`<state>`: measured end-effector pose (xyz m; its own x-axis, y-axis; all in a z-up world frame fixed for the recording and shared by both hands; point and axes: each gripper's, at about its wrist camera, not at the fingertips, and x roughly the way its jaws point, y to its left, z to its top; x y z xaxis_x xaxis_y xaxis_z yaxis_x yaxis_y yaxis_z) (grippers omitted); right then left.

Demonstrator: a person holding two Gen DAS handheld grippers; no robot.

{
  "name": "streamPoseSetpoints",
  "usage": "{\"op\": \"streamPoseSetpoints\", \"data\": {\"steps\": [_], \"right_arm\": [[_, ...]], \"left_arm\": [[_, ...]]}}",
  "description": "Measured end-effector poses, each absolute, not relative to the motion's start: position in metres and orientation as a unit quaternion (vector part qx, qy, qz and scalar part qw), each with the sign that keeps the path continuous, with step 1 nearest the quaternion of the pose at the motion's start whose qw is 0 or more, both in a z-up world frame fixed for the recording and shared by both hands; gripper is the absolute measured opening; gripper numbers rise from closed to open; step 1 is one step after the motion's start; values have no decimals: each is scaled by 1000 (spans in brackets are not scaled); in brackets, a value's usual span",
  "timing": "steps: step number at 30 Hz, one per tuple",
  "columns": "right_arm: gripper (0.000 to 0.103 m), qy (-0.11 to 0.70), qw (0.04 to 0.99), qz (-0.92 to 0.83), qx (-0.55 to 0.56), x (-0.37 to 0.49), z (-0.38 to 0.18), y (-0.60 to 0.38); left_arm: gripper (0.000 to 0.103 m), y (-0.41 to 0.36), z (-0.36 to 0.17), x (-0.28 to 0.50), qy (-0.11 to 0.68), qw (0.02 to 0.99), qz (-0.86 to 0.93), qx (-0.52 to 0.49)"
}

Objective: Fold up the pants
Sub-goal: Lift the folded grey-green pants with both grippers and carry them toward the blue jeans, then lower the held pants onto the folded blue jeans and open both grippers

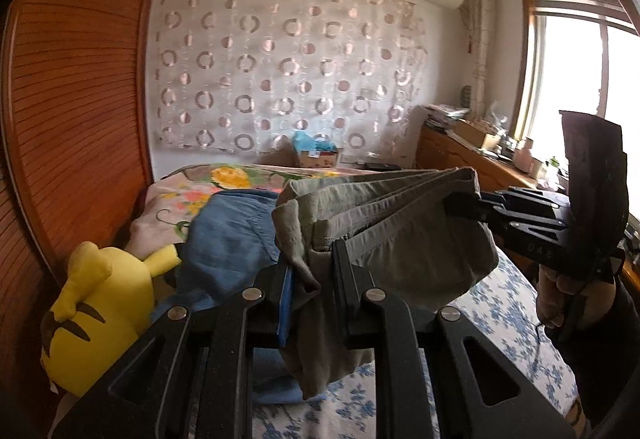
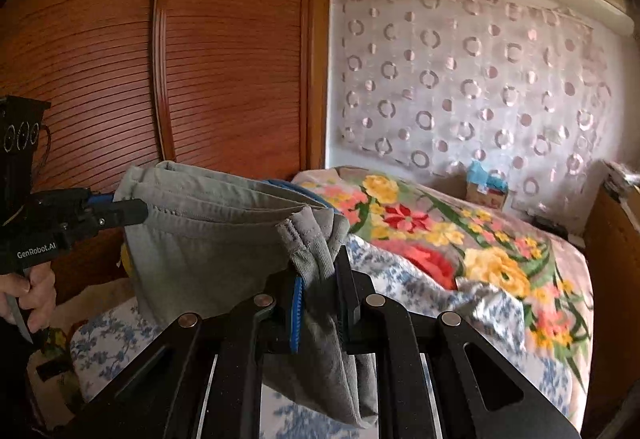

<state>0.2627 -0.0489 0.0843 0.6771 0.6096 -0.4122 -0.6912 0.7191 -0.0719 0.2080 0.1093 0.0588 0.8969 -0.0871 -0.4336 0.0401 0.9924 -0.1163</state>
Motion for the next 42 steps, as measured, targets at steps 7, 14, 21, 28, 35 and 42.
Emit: {"op": "streamPoseSetpoints", "data": {"steps": [7, 14, 21, 28, 35, 42], "right_arm": [[14, 170, 900, 378, -136, 300, 82, -23], [14, 174, 883, 400, -172, 344, 75, 21], [14, 187, 862, 422, -207, 383, 72, 67], [14, 208, 846, 438, -224, 409, 65, 92], [35, 221, 853, 431, -194, 417, 77, 78], [40, 227, 855, 437, -163, 414, 80, 38]], "left_arm": [[19, 132, 48, 213, 217, 973, -9, -77], [19, 150, 34, 218, 220, 971, 16, -89], [19, 161, 18, 215, 226, 968, 36, -104], [22, 170, 2, 217, 249, 959, 59, -119], [50, 169, 12, 208, 232, 963, 61, -123], [58, 149, 25, 218, 223, 970, 44, -81]]}}
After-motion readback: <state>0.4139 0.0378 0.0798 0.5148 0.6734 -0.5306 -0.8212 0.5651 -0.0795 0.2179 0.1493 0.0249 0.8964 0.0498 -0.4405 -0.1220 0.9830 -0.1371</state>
